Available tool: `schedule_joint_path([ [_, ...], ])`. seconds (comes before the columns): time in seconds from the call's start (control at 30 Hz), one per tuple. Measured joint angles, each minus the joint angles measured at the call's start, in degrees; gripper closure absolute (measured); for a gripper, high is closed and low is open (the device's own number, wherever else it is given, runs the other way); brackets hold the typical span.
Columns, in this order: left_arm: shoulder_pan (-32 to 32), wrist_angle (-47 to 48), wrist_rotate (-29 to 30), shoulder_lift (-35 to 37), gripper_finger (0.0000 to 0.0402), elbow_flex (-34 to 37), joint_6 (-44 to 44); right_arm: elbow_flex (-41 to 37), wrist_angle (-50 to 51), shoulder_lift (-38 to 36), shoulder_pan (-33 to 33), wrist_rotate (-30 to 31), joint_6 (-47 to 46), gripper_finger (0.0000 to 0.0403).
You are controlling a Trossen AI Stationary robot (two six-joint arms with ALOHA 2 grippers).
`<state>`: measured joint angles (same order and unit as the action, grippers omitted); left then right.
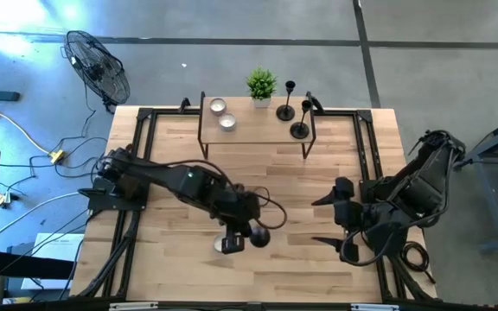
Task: Pick & Place candle stick holders
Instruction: Put the black candle holder on the shelf
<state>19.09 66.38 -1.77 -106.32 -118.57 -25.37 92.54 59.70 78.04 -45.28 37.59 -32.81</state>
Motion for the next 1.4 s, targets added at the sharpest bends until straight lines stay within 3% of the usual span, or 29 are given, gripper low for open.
schedule_joint_path([
  [0.37,0.0,4.0,6.5,0.2,0.0400,-14.5,5.9,-6.4,-12.0,0.1,3.6,5.4,9.9,0.0018],
  [0.6,0.0,3.9,10.3,0.0,0.0400,-15.1,10.3,-7.2,-19.8,0.1,8.2,-0.9,15.0,0.0018],
  [0.87,-2.1,0.4,9.8,-0.7,0.0400,-14.9,14.2,-7.2,-24.4,1.3,13.8,-9.4,16.8,0.0018],
  [1.23,-2.6,-0.4,8.4,-0.7,0.0400,-14.8,18.1,-7.2,-28.7,5.7,17.7,-12.8,21.3,0.0018],
  [1.4,-2.6,-0.3,8.4,-0.7,0.0400,-14.8,18.9,-7.2,-30.6,5.7,19.6,-17.4,21.1,0.0031],
])
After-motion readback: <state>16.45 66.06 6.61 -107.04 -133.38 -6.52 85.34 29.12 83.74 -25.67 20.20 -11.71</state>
